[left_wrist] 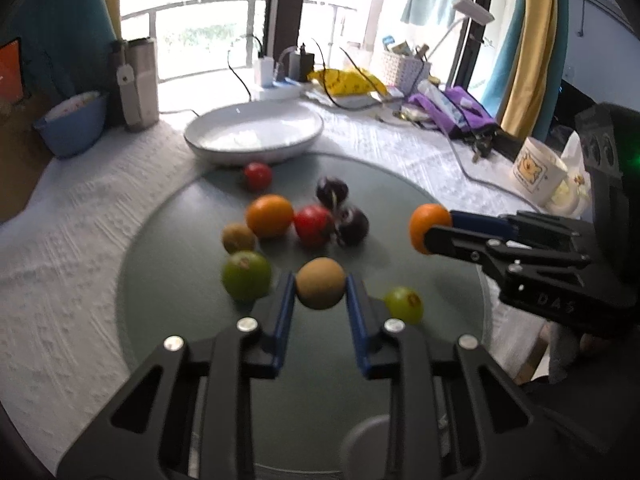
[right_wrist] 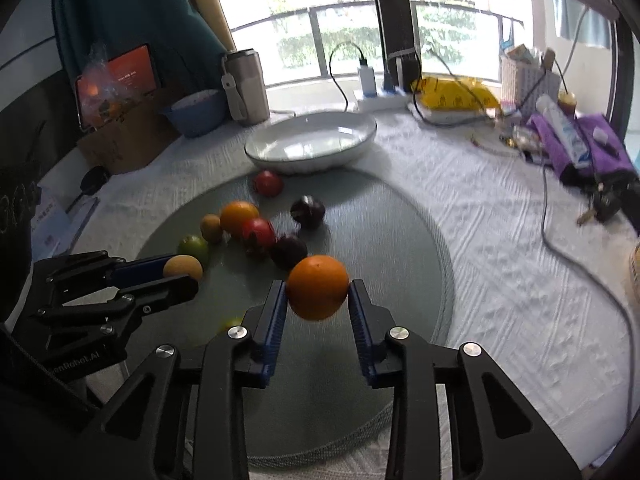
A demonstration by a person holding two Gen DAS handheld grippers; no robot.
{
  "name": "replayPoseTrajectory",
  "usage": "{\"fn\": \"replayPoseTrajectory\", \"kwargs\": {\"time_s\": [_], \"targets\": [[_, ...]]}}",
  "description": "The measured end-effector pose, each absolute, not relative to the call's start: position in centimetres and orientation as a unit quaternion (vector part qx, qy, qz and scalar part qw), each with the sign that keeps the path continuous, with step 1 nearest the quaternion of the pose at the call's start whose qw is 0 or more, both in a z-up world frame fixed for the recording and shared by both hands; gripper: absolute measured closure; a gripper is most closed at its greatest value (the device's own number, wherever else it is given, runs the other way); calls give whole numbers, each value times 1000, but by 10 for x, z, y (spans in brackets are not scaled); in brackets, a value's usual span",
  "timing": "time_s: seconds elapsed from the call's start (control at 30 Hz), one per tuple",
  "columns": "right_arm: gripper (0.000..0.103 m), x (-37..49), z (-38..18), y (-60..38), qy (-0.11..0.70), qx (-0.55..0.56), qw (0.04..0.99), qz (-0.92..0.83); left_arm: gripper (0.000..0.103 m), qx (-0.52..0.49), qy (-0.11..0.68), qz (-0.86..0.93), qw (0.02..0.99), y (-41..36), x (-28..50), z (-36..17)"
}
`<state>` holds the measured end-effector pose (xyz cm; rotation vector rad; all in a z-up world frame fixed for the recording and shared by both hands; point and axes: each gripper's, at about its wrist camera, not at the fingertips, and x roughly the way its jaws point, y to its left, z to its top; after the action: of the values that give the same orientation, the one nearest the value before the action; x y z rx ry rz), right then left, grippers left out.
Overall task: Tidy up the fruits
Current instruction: 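Carry the kiwi and orange in both grippers over the white plate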
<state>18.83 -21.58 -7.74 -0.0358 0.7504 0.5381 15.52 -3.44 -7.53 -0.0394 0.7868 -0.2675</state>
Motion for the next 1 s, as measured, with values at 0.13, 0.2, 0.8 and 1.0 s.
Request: {"fn": "replayPoseTrajectory", "kwargs": {"time_s": [0.13, 0.2, 0.8, 1.0], "targets": [[84, 194, -63, -215, 345, -21, 903, 257, 76, -24, 368, -121, 922, -25, 160, -64], [84, 198, -58, -214, 340, -21, 905, 257, 76, -26, 361, -116, 925, -20, 163, -59], [65, 214, -83, -189, 395, -34, 880, 262, 76, -42, 360, -93, 927, 4, 170, -62], [56, 232, -99, -182, 423, -41, 871, 246, 76, -48, 358, -80, 929, 16, 179, -61]]}}
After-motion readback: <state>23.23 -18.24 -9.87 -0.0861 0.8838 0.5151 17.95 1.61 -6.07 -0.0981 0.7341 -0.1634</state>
